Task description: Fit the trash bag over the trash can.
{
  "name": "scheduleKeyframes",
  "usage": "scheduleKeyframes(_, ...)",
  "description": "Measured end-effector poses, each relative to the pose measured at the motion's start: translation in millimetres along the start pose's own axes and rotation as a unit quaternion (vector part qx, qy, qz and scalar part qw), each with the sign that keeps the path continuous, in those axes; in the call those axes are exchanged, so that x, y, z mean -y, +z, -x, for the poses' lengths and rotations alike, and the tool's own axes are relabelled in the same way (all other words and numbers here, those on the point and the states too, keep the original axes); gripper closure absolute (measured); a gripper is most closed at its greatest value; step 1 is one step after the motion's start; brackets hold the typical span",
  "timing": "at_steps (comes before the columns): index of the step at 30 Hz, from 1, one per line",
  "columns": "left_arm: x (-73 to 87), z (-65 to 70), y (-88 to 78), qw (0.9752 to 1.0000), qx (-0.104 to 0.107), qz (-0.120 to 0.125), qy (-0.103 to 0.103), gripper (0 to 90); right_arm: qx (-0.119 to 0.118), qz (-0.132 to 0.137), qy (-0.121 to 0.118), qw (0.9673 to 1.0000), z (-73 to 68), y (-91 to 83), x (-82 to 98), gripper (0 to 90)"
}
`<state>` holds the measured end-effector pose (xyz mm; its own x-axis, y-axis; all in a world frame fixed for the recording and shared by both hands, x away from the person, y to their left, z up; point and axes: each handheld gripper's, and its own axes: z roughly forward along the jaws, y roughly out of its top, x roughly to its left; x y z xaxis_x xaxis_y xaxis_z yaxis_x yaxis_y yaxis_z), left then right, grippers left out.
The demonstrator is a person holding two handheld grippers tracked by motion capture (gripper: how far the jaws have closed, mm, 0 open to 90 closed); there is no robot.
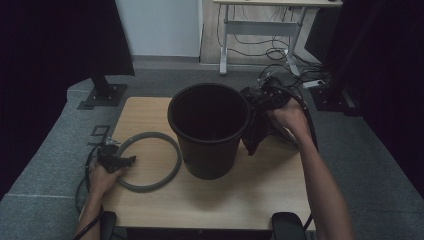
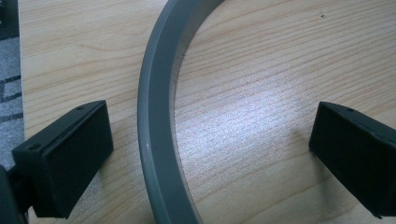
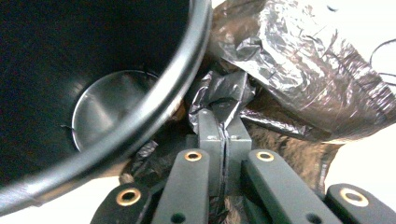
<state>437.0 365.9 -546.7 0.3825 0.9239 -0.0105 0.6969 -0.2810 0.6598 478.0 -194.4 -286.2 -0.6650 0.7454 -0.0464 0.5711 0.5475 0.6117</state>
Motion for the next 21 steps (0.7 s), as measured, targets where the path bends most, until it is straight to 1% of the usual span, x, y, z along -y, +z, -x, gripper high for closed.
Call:
scheduleKeyframes(5,0.0,0.0,0.0,1.0,0.0,0.0,0.0,0.0,-0.002,0.004,-0.009,0.9999,-5.5,-7.8,-14.1,88.2)
scheduleKeyframes(14,0.0,0.0,0.0,1.0,0.0,0.0,0.0,0.0,-0.008,0.012,-0.018,0.9997,-14.5,-17.6,-33.9,88.2)
scheduleKeyframes(16,0.0,0.0,0.0,1.0,0.0,0.0,0.0,0.0,-0.007,0.013,-0.023,0.9996,-17.8,-19.3,-38.9,88.2)
scheduleKeyframes(21,0.0,0.0,0.0,1.0,0.0,0.0,0.0,0.0,-0.017,0.022,-0.033,0.9991,-28.6,-23.6,-52.1,88.2)
